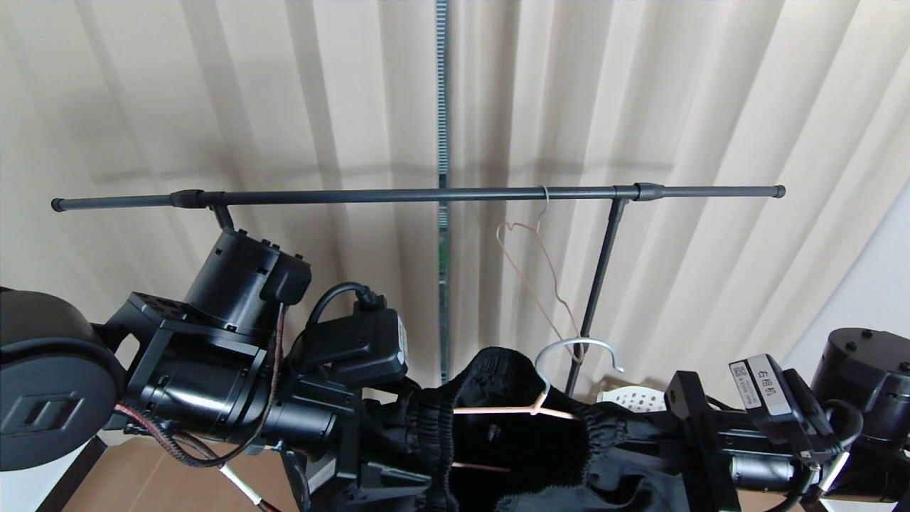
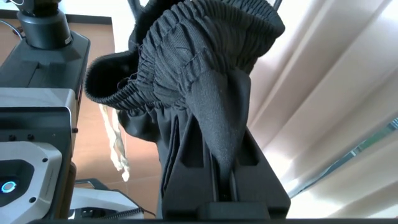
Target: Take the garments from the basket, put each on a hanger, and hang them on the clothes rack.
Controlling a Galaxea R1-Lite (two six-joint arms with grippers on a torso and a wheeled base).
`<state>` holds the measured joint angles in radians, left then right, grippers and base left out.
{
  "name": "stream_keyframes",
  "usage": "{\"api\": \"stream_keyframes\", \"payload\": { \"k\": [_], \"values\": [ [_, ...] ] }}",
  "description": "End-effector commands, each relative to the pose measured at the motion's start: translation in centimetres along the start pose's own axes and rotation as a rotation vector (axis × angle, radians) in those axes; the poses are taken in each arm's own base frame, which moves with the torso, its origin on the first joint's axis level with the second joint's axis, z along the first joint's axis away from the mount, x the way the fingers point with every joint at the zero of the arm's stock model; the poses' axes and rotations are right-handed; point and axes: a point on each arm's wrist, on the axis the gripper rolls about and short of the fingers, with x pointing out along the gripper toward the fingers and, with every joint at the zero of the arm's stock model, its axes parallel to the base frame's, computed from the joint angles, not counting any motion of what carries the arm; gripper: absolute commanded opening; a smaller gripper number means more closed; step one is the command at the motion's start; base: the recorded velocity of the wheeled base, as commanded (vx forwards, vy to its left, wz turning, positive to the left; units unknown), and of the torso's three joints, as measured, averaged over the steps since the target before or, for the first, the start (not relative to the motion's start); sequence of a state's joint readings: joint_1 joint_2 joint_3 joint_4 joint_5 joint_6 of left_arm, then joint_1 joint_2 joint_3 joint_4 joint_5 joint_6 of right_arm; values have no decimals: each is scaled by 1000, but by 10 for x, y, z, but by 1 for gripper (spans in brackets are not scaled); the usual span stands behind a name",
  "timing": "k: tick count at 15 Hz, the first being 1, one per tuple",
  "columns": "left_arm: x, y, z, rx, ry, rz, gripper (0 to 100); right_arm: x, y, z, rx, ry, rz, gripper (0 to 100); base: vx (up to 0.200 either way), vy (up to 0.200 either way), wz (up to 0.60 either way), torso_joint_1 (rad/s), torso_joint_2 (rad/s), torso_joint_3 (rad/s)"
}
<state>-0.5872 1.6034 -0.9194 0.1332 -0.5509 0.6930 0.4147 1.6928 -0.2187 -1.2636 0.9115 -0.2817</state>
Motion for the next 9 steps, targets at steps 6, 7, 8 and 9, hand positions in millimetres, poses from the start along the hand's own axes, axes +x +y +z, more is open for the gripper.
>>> {"api": "stream_keyframes", "payload": {
  "k": [6, 7, 8, 9],
  "values": [
    [-1, 2, 1, -2, -4, 7, 0, 0, -1, 1, 0, -3, -2, 0, 0, 0, 0, 0, 0, 0],
    [2, 9, 1, -16, -20, 29, 0, -1, -3, 0, 2, -2, -11, 0, 0, 0, 0, 0, 0, 0],
    [8, 16, -4, -25, -26, 46, 0, -2, -5, 0, 4, 0, -18, 0, 0, 0, 0, 0, 0, 0],
    [8, 20, -5, -18, -43, 66, 0, -3, -5, 1, 4, -3, -22, 0, 0, 0, 0, 0, 0, 0]
  ]
}}
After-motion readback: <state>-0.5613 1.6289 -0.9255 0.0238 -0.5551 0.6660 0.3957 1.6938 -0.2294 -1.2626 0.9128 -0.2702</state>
